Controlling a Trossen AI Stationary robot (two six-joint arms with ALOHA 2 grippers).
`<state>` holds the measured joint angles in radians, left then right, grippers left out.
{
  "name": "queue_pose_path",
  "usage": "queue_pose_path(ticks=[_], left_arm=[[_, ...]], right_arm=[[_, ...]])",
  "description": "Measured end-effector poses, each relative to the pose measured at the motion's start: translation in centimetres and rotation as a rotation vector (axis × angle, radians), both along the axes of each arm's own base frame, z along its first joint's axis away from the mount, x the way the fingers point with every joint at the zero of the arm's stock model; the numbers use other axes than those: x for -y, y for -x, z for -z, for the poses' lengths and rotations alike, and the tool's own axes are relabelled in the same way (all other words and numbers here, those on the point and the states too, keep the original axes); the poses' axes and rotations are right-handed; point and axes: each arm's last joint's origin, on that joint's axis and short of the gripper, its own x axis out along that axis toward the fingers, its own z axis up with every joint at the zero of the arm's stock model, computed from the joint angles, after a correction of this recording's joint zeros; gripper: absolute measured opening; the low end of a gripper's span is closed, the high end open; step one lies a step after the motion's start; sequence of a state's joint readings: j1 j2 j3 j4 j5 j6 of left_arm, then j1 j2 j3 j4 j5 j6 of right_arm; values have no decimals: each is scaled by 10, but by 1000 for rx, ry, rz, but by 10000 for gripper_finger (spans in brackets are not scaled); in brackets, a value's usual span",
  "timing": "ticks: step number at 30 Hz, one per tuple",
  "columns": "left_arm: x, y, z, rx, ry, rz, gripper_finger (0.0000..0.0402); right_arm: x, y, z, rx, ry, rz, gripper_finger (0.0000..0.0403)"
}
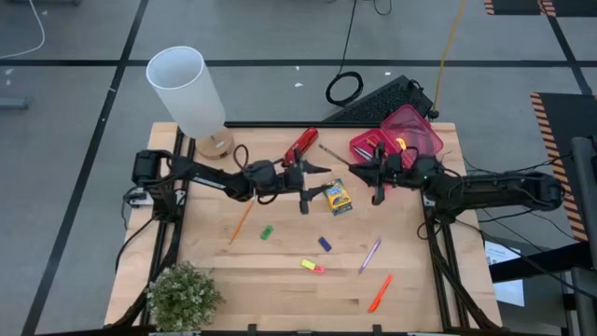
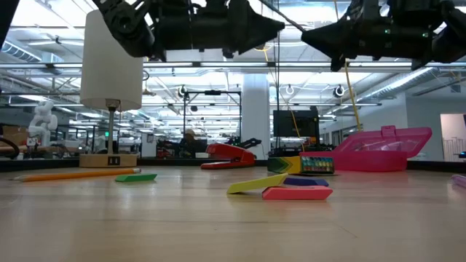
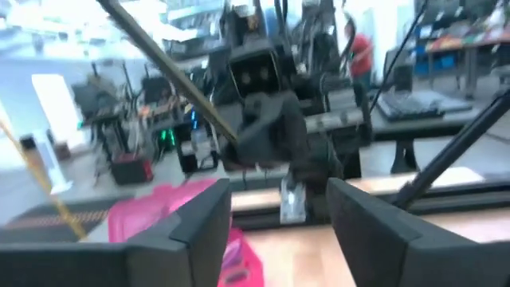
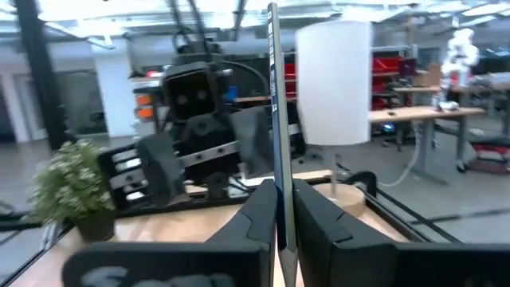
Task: Pack school essentials
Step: Put the black pencil into the pink supply box
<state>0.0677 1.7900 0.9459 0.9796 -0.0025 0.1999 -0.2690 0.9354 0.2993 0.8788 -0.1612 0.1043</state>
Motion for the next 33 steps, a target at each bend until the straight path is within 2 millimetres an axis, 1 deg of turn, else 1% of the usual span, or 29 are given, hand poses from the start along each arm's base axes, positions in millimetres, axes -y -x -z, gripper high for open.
queue_pose_path(ticks=[5, 8, 11, 14, 17, 20, 23, 29, 33], left_arm=[[0, 0, -5, 82, -8, 3, 250], [0, 1, -7, 102, -11, 10, 255], [1, 1, -10, 124, -23, 58, 242], [2, 0, -11, 123, -30, 96, 218], [3, 0, -11, 123, -30, 100, 192], [2, 0, -11, 123, -26, 99, 174], [2, 0, -11, 125, -19, 100, 167], [2, -2, -8, 118, -8, 56, 170], [3, -2, -8, 116, -10, 70, 161]], right_arm=[[-11, -6, 2, 7, 56, -58, 18], [-16, -10, 5, -1, 75, -84, 18], [-19, -16, 9, -5, 79, -103, 18], [-20, -20, 12, 10, 81, -111, 18], [-21, -23, 12, 49, 76, -114, 18], [-20, -26, 14, 52, 67, -115, 18], [-20, -30, 17, 47, 64, -116, 18], [-17, -45, 18, 19, 56, -118, 18], [-17, -48, 19, 18, 57, -120, 18]])
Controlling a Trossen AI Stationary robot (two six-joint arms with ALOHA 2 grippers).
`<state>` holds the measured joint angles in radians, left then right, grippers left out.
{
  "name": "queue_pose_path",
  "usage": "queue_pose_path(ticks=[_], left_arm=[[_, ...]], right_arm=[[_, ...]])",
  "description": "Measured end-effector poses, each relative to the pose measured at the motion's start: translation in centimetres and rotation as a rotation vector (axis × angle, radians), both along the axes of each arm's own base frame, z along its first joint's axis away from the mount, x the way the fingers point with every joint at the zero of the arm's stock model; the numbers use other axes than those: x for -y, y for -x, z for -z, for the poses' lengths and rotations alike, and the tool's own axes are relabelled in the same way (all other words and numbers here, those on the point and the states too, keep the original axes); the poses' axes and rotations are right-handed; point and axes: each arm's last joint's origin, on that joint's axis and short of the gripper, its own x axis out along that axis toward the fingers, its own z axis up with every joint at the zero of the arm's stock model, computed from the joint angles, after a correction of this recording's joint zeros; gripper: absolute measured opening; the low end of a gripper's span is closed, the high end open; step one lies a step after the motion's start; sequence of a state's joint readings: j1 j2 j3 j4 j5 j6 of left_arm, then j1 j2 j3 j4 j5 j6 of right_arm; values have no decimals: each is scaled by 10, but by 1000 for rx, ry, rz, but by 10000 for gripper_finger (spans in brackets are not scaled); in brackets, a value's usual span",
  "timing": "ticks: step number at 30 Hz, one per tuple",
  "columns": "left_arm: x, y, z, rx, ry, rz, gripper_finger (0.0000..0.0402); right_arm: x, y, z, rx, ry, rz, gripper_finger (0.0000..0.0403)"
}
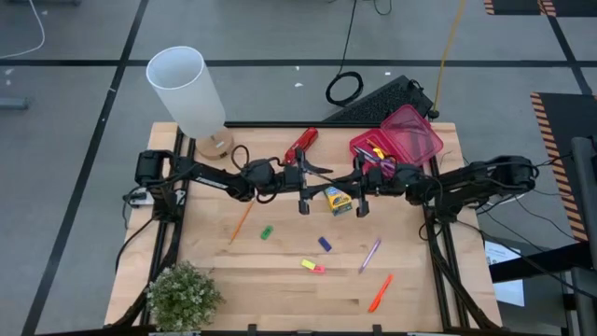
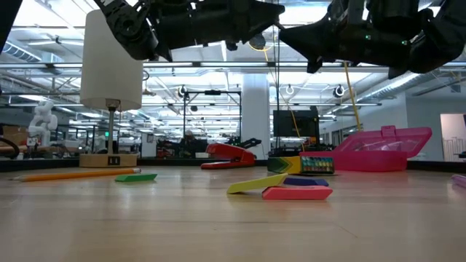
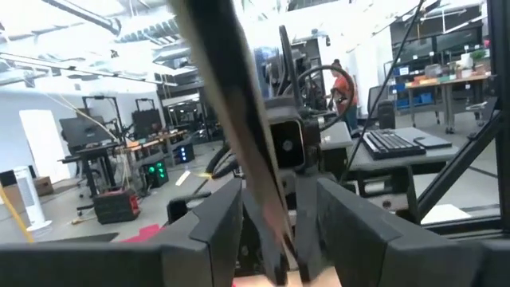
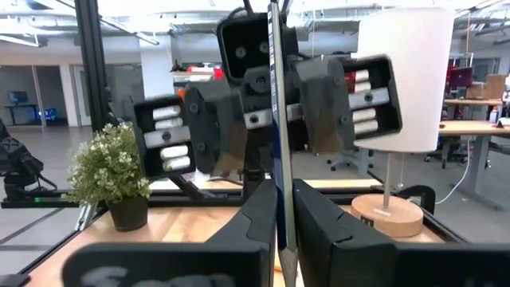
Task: Pack school essentials
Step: Put the black pencil into the pink supply box
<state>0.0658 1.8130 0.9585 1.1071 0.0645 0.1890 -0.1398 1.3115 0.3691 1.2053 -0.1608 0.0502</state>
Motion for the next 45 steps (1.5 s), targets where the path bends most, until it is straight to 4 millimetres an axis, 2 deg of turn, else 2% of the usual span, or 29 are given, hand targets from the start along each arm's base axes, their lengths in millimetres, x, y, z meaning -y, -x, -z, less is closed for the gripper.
queue_pose_path(ticks=[12, 16, 20, 22, 26, 29, 32, 35, 37, 41, 45], left_arm=[[0, 0, 1, -7, -18, 18, 120], [0, 0, 0, -4, -32, 16, 84], [-2, 0, 1, -5, -36, 28, 31], [-4, 0, 1, -7, -34, 40, 14], [-11, 2, -1, -47, -26, 42, 24], [-17, 9, -9, -122, -14, 6, 27], [-22, 21, -20, -236, -19, -55, 17], [-26, 35, -26, -371, -23, -117, 12], [-26, 45, -31, -440, -26, -158, 13], [-23, 53, -23, -589, -64, -243, 23], [-14, 53, -10, -709, -144, -262, 15]], right_arm=[[-4, 1, -5, 44, 24, -15, 18], [-4, 1, -6, 47, 22, -15, 18], [-4, 1, -6, 46, 17, -15, 29], [-6, 1, -5, 45, 15, -18, 49], [-8, 1, -2, -7, -35, -8, 119], [-6, 3, 6, -134, -101, 54, 183], [-5, 4, 11, -342, -138, 104, 239], [-4, 0, 0, -554, -132, 199, 275], [-7, -4, -12, -630, -99, 241, 286], [-22, -16, -45, -568, 16, 258, 285], [-41, -20, -66, -505, 166, 330, 268]])
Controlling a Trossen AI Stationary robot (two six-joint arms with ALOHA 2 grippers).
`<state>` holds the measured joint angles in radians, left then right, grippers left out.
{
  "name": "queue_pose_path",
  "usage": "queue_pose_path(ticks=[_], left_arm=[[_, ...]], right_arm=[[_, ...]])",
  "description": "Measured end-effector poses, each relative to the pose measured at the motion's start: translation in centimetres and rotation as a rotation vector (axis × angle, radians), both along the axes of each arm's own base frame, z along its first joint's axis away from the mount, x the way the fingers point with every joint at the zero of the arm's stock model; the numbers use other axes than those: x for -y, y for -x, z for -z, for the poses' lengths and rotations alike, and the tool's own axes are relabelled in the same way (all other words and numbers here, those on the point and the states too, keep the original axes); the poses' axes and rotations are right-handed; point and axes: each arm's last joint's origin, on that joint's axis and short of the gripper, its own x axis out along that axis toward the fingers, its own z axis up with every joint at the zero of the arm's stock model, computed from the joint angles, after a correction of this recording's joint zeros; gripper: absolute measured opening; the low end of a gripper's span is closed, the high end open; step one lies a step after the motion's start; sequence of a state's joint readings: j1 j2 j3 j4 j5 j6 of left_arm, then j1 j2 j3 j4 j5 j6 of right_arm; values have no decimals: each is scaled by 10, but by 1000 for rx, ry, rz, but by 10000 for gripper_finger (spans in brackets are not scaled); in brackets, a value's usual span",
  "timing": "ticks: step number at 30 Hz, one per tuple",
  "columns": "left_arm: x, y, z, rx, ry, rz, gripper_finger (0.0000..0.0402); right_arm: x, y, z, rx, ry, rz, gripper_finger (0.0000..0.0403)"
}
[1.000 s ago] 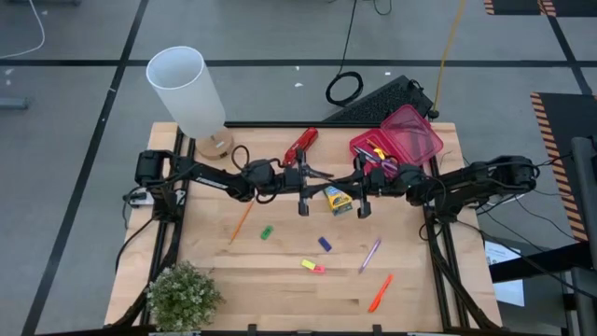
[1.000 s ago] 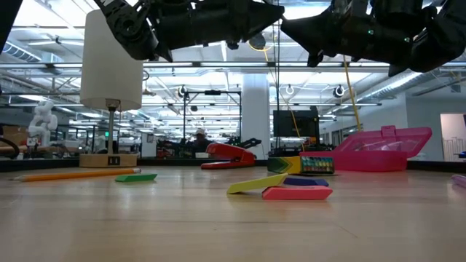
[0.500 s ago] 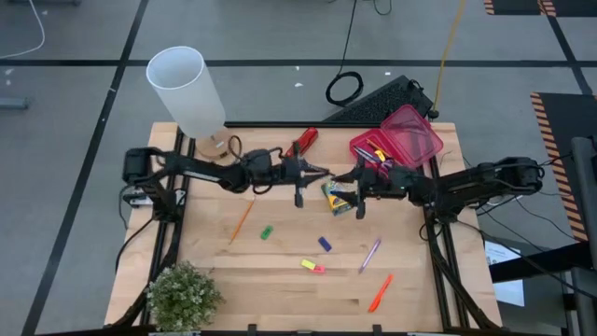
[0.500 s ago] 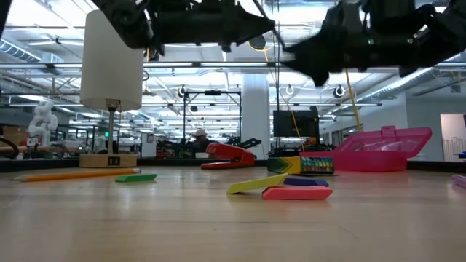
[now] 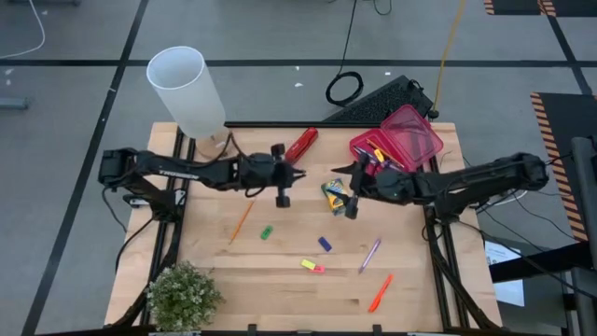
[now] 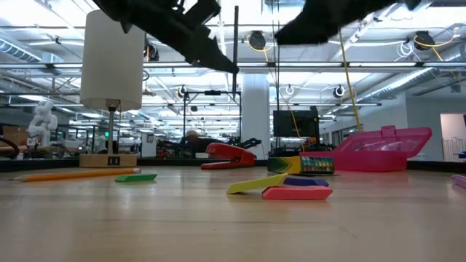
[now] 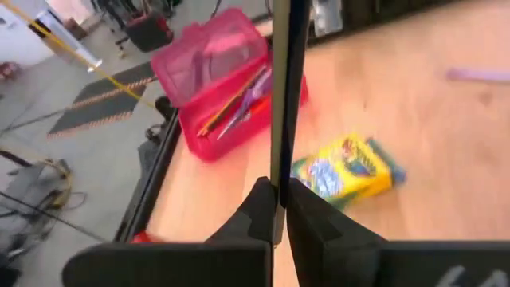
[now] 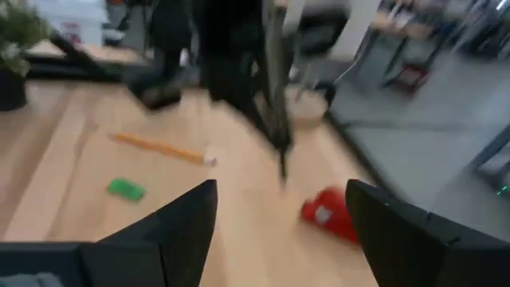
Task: Pack school essentials
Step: Put the black pencil into the pink supply box
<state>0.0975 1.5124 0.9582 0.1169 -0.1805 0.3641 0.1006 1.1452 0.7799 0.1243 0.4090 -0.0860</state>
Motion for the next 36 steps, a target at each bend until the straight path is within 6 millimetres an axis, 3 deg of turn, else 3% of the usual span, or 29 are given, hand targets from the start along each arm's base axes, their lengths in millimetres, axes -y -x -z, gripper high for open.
queue_pose_path(ticks=[3, 10, 24, 29, 36], left_arm=[[3, 2, 12, -105, -36, -20, 12], [12, 3, 13, -151, -106, -24, 21], [29, 5, 15, -200, -192, -34, 16], [33, 5, 15, -205, -206, -17, 18], [32, 6, 16, -220, -206, -24, 15]], right_arm=[[-14, -1, -11, 59, 89, -10, 253], [-33, -12, -18, 208, 121, -19, 220], [-32, -82, 0, 9, 248, 28, 169], [-28, -87, 6, -24, 261, 45, 154], [-28, -86, 6, -39, 271, 46, 78]])
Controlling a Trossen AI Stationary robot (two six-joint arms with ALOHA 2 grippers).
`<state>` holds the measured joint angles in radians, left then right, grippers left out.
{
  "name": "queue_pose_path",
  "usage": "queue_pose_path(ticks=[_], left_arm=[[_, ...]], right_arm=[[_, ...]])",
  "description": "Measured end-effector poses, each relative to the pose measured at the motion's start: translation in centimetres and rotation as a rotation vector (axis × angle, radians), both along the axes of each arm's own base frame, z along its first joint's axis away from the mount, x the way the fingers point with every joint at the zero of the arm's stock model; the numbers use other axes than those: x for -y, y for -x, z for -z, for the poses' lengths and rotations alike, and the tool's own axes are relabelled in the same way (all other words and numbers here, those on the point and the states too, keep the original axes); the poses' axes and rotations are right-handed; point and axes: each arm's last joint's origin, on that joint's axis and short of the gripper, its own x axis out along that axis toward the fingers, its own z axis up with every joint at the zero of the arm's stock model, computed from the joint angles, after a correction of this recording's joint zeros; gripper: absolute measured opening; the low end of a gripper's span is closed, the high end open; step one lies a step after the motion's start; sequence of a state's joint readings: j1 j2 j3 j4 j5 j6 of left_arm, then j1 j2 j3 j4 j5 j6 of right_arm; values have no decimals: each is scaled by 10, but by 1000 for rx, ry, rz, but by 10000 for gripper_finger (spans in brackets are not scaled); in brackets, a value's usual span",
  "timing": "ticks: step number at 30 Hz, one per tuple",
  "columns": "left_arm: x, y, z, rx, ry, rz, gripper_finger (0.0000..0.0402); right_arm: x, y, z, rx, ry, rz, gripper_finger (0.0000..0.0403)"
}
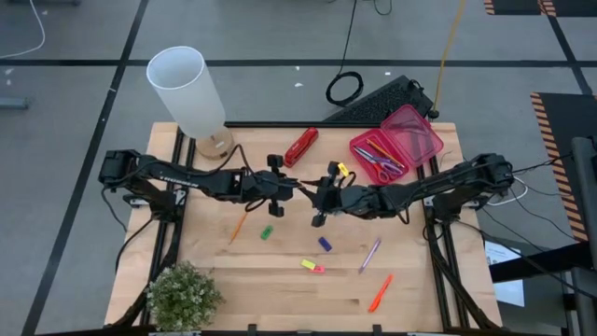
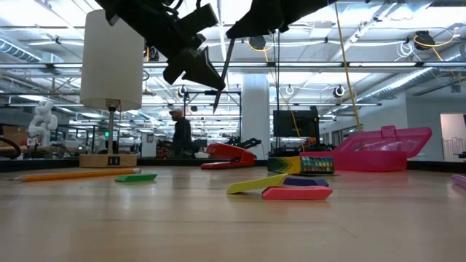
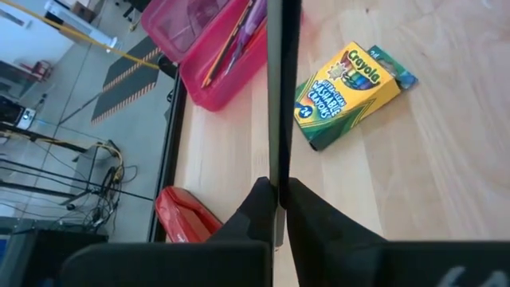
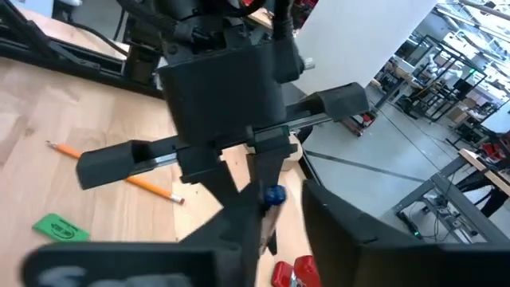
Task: Pack school essentials
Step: Put the black pencil into the pink supply box
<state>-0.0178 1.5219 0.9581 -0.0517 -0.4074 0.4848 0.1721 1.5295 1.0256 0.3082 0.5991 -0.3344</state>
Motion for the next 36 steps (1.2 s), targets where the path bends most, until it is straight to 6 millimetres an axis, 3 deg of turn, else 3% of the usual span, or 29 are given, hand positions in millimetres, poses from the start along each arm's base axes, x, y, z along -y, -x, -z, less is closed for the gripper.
queue_pose_path(ticks=[5, 10, 15, 18, 23, 32, 36], left_arm=[[-1, 0, 0, -5, -15, -19, 22], [0, 1, 0, 4, -16, -57, 58], [7, 2, 1, -7, -8, -49, 113], [12, 3, 2, -13, -19, -68, 150], [14, 4, 3, -12, -17, -104, 191], [14, 4, 3, -4, -9, -108, 200], [13, 3, 2, 9, -6, -106, 200]], right_arm=[[0, 1, 2, -25, 3, -3, 15], [-1, 2, 4, -53, -1, 4, 25], [-2, 19, -3, -108, -54, 16, 11], [0, 40, -8, -120, -116, 39, 11], [8, 89, -10, 12, -163, 106, 11], [38, 171, 8, 292, -181, 217, 15], [51, 197, 18, 364, -177, 282, 15]])
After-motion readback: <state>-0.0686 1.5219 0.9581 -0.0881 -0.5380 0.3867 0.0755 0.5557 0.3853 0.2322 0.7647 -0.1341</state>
